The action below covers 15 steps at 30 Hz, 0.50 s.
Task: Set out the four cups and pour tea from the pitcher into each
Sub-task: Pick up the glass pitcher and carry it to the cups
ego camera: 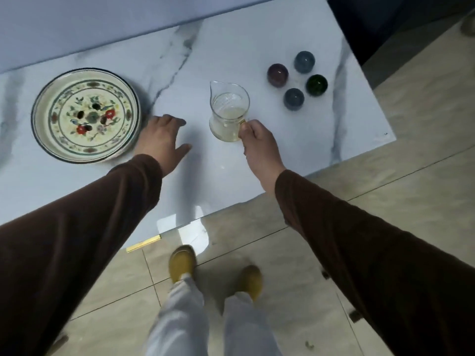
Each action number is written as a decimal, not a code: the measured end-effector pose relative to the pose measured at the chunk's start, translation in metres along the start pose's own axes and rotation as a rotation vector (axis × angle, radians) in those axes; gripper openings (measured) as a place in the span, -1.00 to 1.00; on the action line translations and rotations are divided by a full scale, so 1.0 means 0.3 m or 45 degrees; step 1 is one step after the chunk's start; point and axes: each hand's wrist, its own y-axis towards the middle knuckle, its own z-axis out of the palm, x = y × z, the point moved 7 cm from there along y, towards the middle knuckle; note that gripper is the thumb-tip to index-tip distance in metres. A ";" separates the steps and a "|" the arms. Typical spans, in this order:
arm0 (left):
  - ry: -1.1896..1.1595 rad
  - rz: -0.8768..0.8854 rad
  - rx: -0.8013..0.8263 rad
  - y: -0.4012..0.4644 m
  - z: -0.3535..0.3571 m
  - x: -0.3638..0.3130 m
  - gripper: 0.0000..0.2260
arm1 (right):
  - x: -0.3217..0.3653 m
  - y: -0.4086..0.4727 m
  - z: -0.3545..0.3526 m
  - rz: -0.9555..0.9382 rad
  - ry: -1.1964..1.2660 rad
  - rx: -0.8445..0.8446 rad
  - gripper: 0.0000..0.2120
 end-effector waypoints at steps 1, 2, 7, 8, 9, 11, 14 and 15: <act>-0.010 0.000 0.015 0.018 0.016 -0.046 -0.52 | -0.015 0.016 -0.044 0.002 -0.007 -0.001 -0.71; -0.020 -0.002 0.030 0.038 0.031 -0.088 -0.51 | -0.029 0.033 -0.084 0.006 -0.015 -0.003 -0.71; -0.085 -0.021 0.079 0.161 0.088 -0.225 -0.52 | -0.062 0.138 -0.223 0.053 -0.024 0.003 -0.70; -0.090 -0.017 0.084 0.186 0.096 -0.245 -0.52 | -0.065 0.157 -0.244 0.057 -0.025 0.010 -0.71; -0.093 -0.013 0.085 0.219 0.103 -0.267 -0.52 | -0.064 0.182 -0.268 0.058 -0.020 0.013 -0.72; -0.114 -0.016 0.084 0.279 0.116 -0.310 -0.51 | -0.069 0.225 -0.318 0.055 -0.018 0.011 -0.73; -0.138 -0.020 0.082 0.359 0.131 -0.379 -0.52 | -0.073 0.281 -0.391 0.054 -0.017 -0.005 -0.69; -0.143 -0.021 0.084 0.383 0.136 -0.404 -0.52 | -0.075 0.300 -0.415 0.053 -0.014 -0.003 -0.69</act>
